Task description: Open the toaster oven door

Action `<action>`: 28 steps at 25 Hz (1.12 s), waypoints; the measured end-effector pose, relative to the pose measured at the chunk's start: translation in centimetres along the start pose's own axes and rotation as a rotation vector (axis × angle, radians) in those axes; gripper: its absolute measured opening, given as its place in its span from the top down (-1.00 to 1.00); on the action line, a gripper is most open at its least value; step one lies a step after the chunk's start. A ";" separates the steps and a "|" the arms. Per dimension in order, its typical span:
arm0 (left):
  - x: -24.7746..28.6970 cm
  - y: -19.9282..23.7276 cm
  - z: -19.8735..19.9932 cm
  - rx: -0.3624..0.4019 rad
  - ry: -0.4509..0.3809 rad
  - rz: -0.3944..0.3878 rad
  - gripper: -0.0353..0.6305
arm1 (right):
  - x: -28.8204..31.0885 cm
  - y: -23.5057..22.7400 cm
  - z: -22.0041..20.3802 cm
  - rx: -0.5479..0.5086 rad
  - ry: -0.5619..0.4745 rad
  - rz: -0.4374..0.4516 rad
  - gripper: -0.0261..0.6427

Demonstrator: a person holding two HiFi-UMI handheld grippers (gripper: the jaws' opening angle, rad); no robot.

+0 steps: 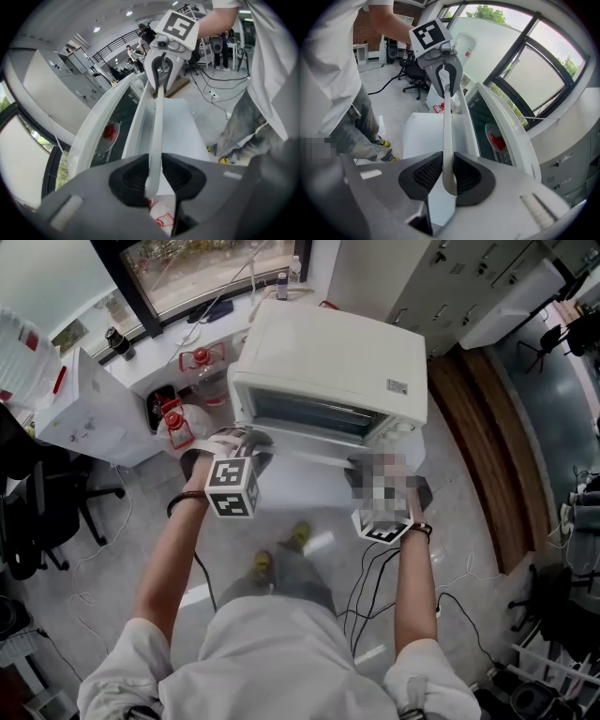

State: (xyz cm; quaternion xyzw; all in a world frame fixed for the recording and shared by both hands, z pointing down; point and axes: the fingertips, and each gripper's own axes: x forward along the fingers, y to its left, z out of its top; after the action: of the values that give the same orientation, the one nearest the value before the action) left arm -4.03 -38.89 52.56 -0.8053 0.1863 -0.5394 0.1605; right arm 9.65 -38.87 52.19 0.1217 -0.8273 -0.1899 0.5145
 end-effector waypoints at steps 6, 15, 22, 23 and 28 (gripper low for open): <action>-0.3 -1.6 -0.2 0.038 -0.033 0.020 0.66 | 0.3 1.6 0.0 0.026 0.039 -0.049 0.70; 0.1 -3.6 -0.8 0.099 -0.045 0.046 0.68 | 1.0 3.4 -0.3 0.031 0.096 -0.115 0.69; 0.6 -5.7 -1.1 0.090 -0.027 0.079 0.68 | 1.3 5.3 -0.7 0.007 0.093 -0.187 0.69; 0.7 -6.0 -1.2 0.093 -0.021 0.087 0.68 | 1.5 5.6 -0.8 0.002 0.091 -0.195 0.69; 1.7 -7.6 -1.5 0.076 -0.003 0.127 0.67 | 2.2 7.2 -1.4 -0.027 0.071 -0.246 0.69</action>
State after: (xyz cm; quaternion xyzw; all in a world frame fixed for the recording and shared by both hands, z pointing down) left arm -3.83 -33.11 57.98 -0.7861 0.2162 -0.5337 0.2248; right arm 9.90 -33.56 57.69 0.2217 -0.7849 -0.2583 0.5178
